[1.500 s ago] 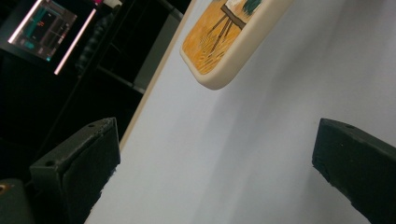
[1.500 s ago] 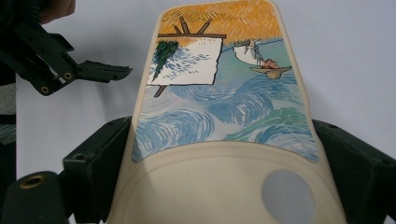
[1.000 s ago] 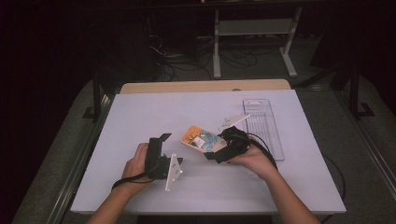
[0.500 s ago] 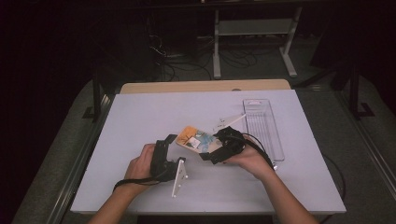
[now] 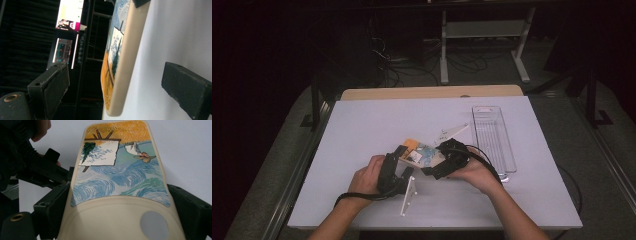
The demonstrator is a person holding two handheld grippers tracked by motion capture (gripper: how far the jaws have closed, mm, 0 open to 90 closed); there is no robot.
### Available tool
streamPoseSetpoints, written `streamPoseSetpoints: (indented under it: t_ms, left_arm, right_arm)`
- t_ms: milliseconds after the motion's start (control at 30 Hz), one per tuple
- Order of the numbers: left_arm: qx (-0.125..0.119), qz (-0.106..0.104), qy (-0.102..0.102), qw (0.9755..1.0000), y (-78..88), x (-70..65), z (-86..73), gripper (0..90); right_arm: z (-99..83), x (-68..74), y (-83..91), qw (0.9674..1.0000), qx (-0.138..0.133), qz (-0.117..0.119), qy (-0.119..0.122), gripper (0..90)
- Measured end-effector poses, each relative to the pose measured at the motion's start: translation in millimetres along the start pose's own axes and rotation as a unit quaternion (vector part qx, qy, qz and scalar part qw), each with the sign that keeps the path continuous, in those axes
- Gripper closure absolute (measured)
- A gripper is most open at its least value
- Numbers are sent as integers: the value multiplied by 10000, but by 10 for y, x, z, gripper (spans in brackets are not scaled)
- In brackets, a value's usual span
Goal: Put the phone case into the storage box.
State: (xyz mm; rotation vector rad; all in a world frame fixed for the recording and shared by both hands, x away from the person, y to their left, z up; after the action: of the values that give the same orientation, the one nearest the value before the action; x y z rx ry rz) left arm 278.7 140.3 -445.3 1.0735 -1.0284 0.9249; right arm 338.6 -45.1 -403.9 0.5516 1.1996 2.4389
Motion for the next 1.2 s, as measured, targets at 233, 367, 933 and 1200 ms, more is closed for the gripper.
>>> streamPoseSetpoints:
  t_ms: [233, 367, 933, 1200]
  left_arm:
    - [-38, 58, -92, 9999, 13, -6, 0, 187]
    - [-69, 128, -154, 9998, 23, -11, 6, 216]
    - [-169, 110, -362, 9991, 52, 2, 40, 521]
    - [-176, 62, -471, 9987, 58, -3, 58, 643]
  right_arm:
    - [11, 19, -17, 10000, -32, 41, 5, 102]
    - [13, 23, -20, 10000, -41, 48, 8, 102]
    - [17, 42, -19, 9999, -28, 121, -60, 102]
    - [17, 43, -24, 9999, -29, 157, -50, 102]
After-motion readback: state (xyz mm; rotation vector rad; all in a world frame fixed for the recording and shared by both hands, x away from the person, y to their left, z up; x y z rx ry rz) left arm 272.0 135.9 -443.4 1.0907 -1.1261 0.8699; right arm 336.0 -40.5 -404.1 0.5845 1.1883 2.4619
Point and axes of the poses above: each handheld gripper's, and its own axes: y roughly backward along the jaws, z roughly out of its top, x roughly to its left, the point moved 2 cm from there along -y, roughly forward along the jaws, and after that the axes turned 13 degrees about x, right-handed, at the moved point
